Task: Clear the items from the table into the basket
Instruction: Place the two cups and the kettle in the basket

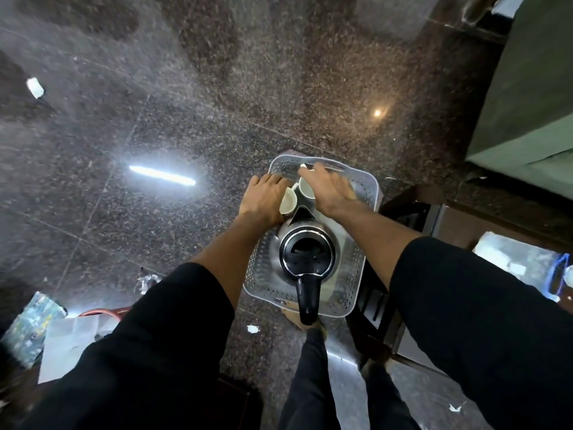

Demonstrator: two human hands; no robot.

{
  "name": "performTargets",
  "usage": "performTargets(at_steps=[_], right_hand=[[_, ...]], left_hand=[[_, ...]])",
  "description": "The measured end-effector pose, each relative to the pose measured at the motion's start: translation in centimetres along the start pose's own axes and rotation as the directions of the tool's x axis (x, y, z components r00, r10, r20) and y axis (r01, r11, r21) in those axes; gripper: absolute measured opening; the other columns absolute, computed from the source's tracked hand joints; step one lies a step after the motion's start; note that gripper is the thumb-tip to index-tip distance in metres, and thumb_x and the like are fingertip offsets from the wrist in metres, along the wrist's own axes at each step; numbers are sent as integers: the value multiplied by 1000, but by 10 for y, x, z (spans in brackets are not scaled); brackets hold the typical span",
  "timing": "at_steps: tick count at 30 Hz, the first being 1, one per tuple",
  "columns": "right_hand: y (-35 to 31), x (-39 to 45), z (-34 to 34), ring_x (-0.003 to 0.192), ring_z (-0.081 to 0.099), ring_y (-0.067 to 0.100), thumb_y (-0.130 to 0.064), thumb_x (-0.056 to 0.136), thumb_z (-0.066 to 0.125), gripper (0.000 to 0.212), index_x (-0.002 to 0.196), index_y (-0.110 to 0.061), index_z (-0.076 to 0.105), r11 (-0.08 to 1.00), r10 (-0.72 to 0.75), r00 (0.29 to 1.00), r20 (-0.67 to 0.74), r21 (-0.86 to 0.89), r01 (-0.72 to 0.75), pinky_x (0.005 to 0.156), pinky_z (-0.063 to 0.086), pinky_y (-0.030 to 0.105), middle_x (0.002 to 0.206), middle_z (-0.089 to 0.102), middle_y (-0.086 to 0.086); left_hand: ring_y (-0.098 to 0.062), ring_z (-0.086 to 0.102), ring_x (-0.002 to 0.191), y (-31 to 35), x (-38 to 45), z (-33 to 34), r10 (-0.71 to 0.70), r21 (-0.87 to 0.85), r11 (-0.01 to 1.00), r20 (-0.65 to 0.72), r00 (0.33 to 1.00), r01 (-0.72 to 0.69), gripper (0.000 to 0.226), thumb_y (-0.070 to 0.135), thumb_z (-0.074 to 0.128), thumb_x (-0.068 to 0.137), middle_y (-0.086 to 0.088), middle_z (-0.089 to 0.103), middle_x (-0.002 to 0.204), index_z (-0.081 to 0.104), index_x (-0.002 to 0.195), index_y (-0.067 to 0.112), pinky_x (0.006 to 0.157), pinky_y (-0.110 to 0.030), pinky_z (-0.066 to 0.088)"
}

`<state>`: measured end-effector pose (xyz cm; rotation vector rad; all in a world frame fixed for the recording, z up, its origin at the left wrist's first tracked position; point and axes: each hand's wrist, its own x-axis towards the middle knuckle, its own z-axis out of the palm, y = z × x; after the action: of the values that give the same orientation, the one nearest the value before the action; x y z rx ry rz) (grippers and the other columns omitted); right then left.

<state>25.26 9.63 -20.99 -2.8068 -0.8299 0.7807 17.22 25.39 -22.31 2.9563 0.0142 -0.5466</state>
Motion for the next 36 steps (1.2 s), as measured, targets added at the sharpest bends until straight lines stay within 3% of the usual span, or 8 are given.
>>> performTargets(at_steps=[6, 11, 15, 21, 26, 31, 33, 36], right_hand=[[-3, -7, 5, 95, 60, 32, 2, 76, 79, 72, 132, -24, 41, 999, 17, 1000, 4, 29, -17, 70, 41, 36, 133, 46, 9], [-7, -5, 3, 109, 62, 37, -5, 78, 78, 71, 137, -19, 42, 998, 38, 999, 31, 58, -39, 74, 41, 37, 134, 48, 11], [-7, -3, 1, 109, 63, 38, -16, 76, 83, 71, 135, -17, 43, 999, 29, 998, 50, 34, -31, 77, 47, 41, 132, 51, 11], [-4, -8, 3, 113, 62, 37, -28, 81, 84, 68, 135, -17, 45, 999, 41, 999, 27, -24, -40, 84, 51, 44, 131, 53, 13], [3, -15, 9, 106, 65, 36, -30, 77, 89, 72, 133, -21, 45, 999, 41, 999, -26, -7, -41, 81, 54, 45, 129, 52, 10], [3, -18, 10, 109, 63, 38, -29, 79, 87, 74, 138, -22, 43, 998, 43, 999, -21, 46, -43, 85, 53, 47, 131, 50, 11], [3, -21, 7, 113, 61, 41, -35, 84, 83, 80, 149, -23, 38, 996, 38, 999, -12, 80, -37, 89, 52, 49, 137, 47, 13], [5, -32, 2, 109, 64, 44, -40, 89, 76, 100, 162, -38, 7, 987, 66, 998, -6, 145, -64, 88, 54, 55, 144, 44, 15]], left_hand=[[-24, 45, 112, 0, -3, -4, 5, 232, 973, -104, 995, 19, 84, 89, 48, 76, -1, 58, 123, 63, 126, 23, 92, -41, 33], [-26, 47, 109, 1, -7, -6, -64, 231, 968, -160, 985, 100, 96, 88, 26, 72, -5, 59, 120, 61, 127, 18, 91, -43, 34], [-26, 49, 104, -4, -5, -3, -30, 209, 975, -199, 980, 72, 83, 87, 44, 74, -6, 59, 113, 63, 115, 18, 89, -44, 34], [-26, 50, 100, -2, 2, -1, -33, 207, 975, -235, 972, 83, 86, 88, 37, 73, -6, 58, 108, 64, 110, 16, 88, -42, 37], [-23, 50, 104, 8, 17, -2, -105, 237, 958, -229, 968, 160, 67, 65, 75, 73, -3, 55, 113, 59, 118, 17, 93, -39, 37], [-22, 49, 103, 8, 20, -2, -119, 240, 956, -209, 971, 169, 71, 61, 80, 69, -3, 55, 114, 56, 119, 18, 93, -39, 38], [-22, 50, 103, 8, 16, -2, -141, 209, 960, -220, 965, 188, 74, 58, 84, 66, -2, 55, 114, 53, 121, 19, 91, -38, 39], [-23, 52, 104, 10, 4, -6, -204, 123, 964, -222, 953, 235, 88, 53, 89, 61, -3, 54, 117, 48, 129, 17, 90, -39, 41]])
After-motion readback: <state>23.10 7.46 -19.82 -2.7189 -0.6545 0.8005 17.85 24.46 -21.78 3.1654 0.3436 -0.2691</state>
